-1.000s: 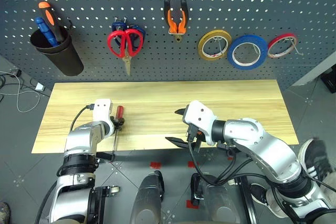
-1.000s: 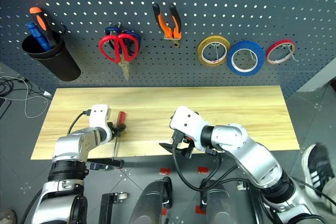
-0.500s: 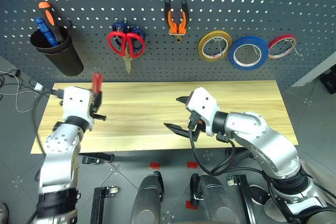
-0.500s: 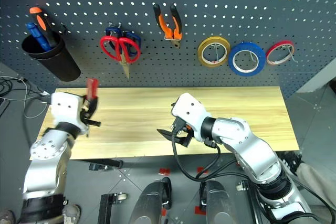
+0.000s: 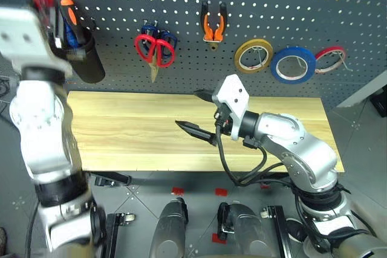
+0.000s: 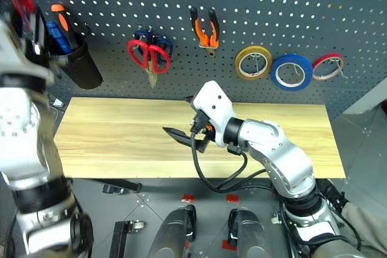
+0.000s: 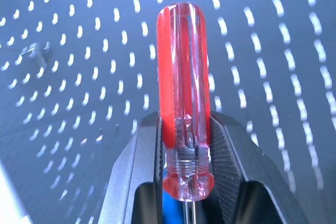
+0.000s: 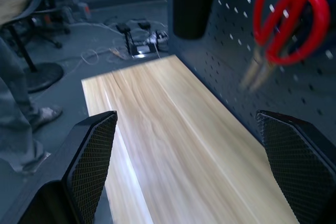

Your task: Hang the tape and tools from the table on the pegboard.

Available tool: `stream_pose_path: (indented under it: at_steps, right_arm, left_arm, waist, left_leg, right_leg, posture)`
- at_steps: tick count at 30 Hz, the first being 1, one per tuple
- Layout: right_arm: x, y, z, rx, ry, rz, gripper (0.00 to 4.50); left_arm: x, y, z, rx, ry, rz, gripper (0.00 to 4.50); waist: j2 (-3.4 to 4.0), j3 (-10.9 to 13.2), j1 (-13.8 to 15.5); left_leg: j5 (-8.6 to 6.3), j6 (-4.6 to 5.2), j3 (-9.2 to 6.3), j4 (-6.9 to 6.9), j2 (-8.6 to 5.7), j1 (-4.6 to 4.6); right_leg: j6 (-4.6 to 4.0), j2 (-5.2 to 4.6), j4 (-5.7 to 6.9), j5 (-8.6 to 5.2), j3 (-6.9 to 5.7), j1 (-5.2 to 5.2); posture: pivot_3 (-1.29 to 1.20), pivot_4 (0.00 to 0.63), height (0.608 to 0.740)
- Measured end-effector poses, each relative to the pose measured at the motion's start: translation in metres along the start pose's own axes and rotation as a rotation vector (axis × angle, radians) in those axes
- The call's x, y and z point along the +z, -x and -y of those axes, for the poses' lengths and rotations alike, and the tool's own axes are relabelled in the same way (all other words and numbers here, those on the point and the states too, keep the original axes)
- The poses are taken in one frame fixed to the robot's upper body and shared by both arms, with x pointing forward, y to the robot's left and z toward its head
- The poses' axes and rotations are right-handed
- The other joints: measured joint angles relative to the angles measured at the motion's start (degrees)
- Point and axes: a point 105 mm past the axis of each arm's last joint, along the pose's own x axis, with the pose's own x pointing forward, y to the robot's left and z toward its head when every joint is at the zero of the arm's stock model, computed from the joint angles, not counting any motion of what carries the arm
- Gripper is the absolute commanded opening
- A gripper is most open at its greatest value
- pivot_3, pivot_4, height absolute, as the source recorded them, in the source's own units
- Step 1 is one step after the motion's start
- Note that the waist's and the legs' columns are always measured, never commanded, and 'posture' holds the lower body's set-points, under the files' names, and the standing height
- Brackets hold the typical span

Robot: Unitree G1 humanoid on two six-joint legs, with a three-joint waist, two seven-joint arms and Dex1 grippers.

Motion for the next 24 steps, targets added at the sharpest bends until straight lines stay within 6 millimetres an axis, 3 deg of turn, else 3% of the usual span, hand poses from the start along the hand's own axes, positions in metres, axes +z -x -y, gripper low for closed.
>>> stream_pose_path:
  at_steps: [4, 9, 14, 20, 24]
  right_arm:
    - [0.003, -0.005, -0.004, 0.02, 0.006, 0.012, 4.5]
    - [0.0, -0.007, -0.003, 0.01, 0.002, 0.004, 4.5]
    - [-0.001, -0.007, -0.005, 0.014, 0.006, -0.004, 4.5]
    - [-0.002, -0.008, -0.006, 0.019, 0.008, -0.008, 4.5]
    - [0.0, -0.01, -0.006, 0.011, 0.002, 0.006, 4.5]
  left_arm:
    - [0.001, -0.029, -0.007, -0.021, 0.067, 0.028, 0.91]
    - [-0.021, -0.036, -0.015, -0.011, 0.077, -0.026, 0.91]
    - [-0.023, -0.034, -0.025, 0.027, 0.049, -0.024, 0.91]
    - [-0.043, -0.022, -0.026, 0.029, 0.015, -0.066, 2.88]
    - [-0.041, -0.022, -0.02, 0.011, -0.005, -0.052, 4.16]
  waist:
    - [-0.01, -0.01, -0.15]
    - [-0.01, -0.01, -0.49]
    - [-0.01, -0.01, -0.47]
    - [-0.01, -0.01, -0.32]
    - [-0.03, -0.03, -0.25]
  left_leg:
    - [0.01, -0.01, 0.04, -0.01, 0.0, -0.01]
    - [0.02, -0.03, 0.03, -0.04, 0.07, -0.02]
    - [0.02, -0.02, 0.01, 0.07, 0.02, -0.02]
    - [0.08, -0.06, -0.1, 0.1, 0.04, -0.02]
    - [0.08, -0.05, -0.12, 0.13, 0.02, -0.02]
  right_leg:
    - [0.0, 0.0, -0.09, -0.01, -0.01, 0.01]
    - [-0.02, 0.01, -0.09, -0.02, -0.16, -0.02]
    - [-0.02, -0.03, -0.04, -0.02, -0.1, 0.01]
    - [-0.03, -0.02, 0.04, -0.02, -0.2, 0.02]
    - [-0.03, -0.02, 0.03, -0.01, -0.22, 0.07]
  posture:
    - [0.04, 0.23, 0.74]
    - [0.03, 0.234, 0.74]
    - [0.03, 0.237, 0.74]
    - [0.03, 0.236, 0.74]
    - [0.03, 0.224, 0.74]
